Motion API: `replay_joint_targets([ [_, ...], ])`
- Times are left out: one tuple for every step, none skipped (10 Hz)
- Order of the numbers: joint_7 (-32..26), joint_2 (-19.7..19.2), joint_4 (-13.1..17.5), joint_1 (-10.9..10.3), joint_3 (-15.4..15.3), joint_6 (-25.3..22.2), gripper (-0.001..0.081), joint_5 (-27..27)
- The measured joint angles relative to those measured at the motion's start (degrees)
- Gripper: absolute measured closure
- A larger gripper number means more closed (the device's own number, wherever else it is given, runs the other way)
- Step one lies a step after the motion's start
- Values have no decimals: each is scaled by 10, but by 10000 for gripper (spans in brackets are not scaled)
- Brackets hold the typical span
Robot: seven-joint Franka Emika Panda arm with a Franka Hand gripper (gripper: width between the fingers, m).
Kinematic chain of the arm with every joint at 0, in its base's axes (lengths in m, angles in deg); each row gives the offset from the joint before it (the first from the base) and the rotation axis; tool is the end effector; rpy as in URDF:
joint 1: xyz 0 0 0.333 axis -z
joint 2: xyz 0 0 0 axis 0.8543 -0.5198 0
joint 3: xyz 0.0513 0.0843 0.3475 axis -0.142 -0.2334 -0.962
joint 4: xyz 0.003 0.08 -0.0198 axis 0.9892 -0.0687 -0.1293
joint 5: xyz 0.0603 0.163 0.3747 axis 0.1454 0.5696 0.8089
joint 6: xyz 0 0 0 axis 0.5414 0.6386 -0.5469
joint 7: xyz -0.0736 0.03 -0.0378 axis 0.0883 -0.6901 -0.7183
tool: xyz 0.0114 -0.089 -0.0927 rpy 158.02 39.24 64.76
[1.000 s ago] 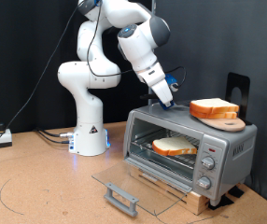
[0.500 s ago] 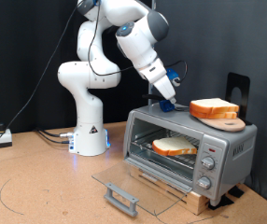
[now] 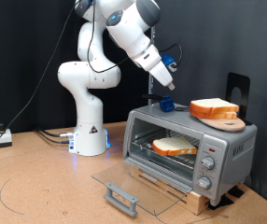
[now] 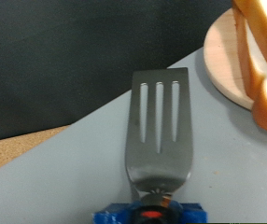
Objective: Make a piece of toast with the oven
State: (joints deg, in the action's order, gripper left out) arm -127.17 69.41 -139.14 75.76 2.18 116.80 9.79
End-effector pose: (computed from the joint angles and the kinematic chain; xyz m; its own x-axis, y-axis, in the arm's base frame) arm 0.2728 0.1437 0.4405 0.8464 0.3618 0.3908 0.5303 -0.6399 -0.5562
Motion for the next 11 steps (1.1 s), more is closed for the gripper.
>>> replay_joint_targets([
  [-4,-6,1,13,5,5,-1,-11],
  [-11,-16,4,31,11,9,-1,-24],
  [-15,-27,9,49,18,9,-1,-42],
  [-18,-39,16,66,28,5,-1,-66],
  [-22,-52,23,81,42,-6,-1,-91],
  [-31,-67,31,94,58,-19,-1,-110],
  [-45,-82,38,105,74,-21,-1,-118],
  [-58,-95,44,115,88,-21,-1,-123],
  [-67,-109,51,126,100,-19,-1,-126],
  [-72,-122,59,137,110,-19,-1,-134],
  [-75,-138,70,148,117,-19,-1,-145],
])
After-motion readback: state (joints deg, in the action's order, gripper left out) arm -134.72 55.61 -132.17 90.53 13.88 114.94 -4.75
